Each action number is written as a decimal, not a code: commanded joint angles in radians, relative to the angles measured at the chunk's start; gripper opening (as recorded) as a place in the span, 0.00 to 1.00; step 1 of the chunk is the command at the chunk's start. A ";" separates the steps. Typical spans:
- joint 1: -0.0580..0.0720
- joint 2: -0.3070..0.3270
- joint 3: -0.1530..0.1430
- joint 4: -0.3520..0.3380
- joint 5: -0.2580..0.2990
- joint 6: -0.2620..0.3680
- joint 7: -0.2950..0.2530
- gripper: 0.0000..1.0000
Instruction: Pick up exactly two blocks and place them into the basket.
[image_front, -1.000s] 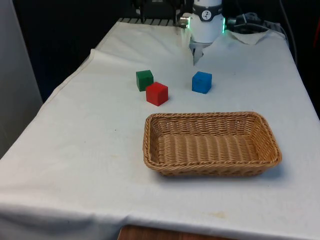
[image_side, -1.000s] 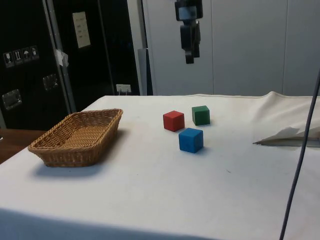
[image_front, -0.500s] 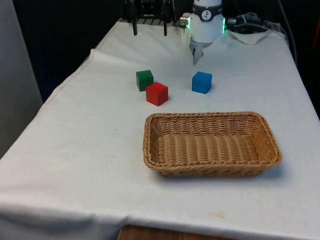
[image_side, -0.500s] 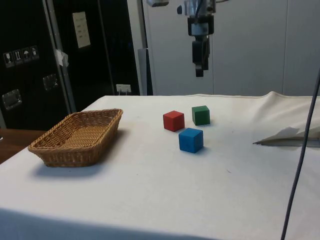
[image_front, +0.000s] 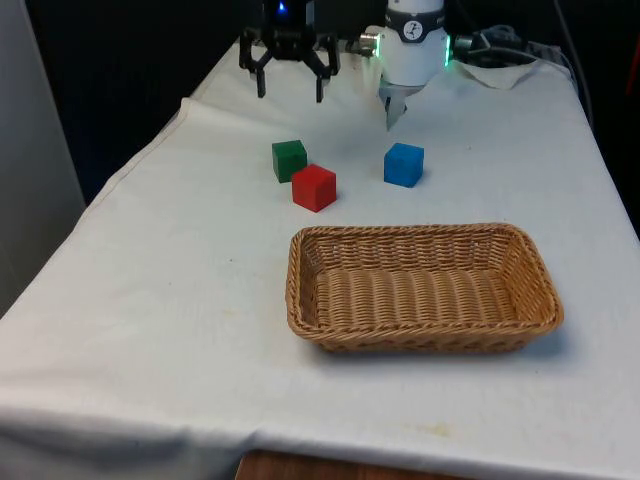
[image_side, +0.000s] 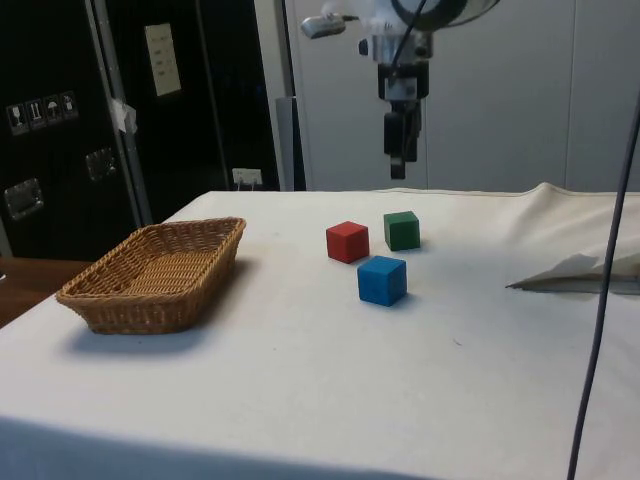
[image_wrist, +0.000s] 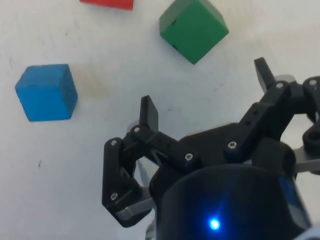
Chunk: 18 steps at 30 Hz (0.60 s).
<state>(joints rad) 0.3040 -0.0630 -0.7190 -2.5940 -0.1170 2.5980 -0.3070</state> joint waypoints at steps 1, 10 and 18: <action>0.005 0.011 0.001 -0.006 0.027 0.025 -0.012 1.00; 0.006 0.088 0.022 -0.019 0.099 0.113 -0.042 1.00; 0.006 0.136 0.060 -0.050 0.129 0.203 -0.057 1.00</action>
<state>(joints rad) 0.3090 0.0860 -0.6660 -2.6340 -0.0090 2.7910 -0.3470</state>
